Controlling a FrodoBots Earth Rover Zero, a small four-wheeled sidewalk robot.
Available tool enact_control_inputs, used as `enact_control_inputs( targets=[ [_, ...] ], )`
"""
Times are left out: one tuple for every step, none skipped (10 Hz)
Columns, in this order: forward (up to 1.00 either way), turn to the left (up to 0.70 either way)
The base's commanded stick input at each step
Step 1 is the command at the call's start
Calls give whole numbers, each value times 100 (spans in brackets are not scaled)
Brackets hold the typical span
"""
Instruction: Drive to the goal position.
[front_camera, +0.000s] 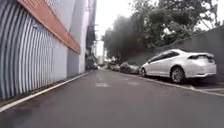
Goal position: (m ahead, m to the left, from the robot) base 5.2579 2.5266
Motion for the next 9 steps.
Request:
enact_control_inputs(
  targets=[
    [70, 0],
    [70, 0],
    [70, 0],
    [70, 0],
    [70, 0],
    [70, 0],
    [70, 0],
    [70, 0],
    [70, 0]
  ],
)
